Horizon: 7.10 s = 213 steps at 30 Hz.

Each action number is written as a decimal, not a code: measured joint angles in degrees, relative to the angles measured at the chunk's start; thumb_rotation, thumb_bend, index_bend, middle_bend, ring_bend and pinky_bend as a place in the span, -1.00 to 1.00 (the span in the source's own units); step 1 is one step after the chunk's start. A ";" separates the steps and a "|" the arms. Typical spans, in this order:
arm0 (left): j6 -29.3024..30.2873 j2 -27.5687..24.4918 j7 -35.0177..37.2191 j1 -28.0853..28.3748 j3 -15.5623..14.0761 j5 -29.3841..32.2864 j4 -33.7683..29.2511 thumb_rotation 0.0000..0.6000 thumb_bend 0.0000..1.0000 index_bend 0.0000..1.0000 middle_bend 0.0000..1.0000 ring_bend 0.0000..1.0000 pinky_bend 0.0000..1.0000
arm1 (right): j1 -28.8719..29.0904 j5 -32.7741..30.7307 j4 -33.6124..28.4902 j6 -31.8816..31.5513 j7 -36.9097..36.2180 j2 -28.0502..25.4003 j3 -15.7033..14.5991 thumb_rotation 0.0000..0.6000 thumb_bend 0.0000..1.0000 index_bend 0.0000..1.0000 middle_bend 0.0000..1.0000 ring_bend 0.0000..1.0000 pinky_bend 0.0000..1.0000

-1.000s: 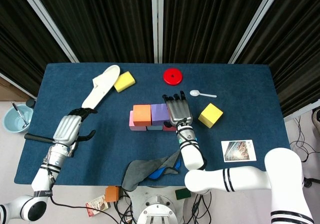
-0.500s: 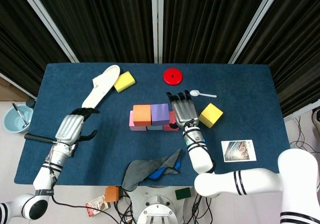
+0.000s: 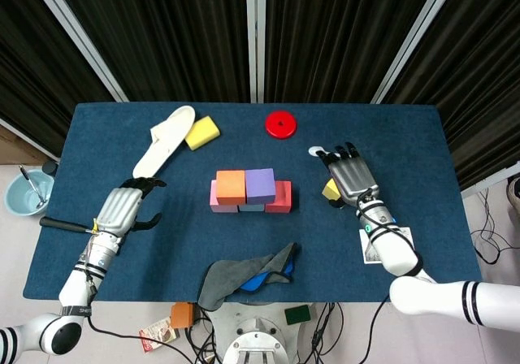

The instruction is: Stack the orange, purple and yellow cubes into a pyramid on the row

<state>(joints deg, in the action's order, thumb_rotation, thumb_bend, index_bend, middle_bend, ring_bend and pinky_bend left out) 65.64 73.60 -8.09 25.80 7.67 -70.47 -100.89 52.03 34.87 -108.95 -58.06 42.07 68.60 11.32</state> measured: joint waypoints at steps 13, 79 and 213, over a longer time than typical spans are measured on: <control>-0.41 0.37 -2.18 0.61 0.16 2.19 -1.07 1.00 -0.45 -0.49 -0.52 -0.56 -0.58 | -0.74 14.97 19.33 10.97 -6.61 1.94 -6.75 1.00 -0.76 -0.73 -0.60 -0.91 -0.85; 0.17 2.47 -3.33 1.40 0.54 4.53 0.41 1.00 -0.45 -0.49 -0.52 -0.56 -0.58 | 22.82 -23.52 -6.64 -14.28 18.86 6.82 10.31 1.00 -0.55 -0.11 -0.10 -0.53 -0.77; -3.75 3.36 -0.81 2.54 0.72 4.58 4.03 1.00 -0.45 -0.49 -0.53 -0.57 -0.59 | 27.69 -27.10 -1.27 -18.50 17.94 15.39 11.36 1.00 -0.91 -0.92 -0.69 -0.79 -1.00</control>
<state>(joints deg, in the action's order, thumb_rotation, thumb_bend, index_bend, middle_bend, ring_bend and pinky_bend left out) 61.89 76.96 -8.90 28.33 8.39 -65.88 -96.87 79.71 7.77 -110.22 -76.56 60.01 83.99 22.68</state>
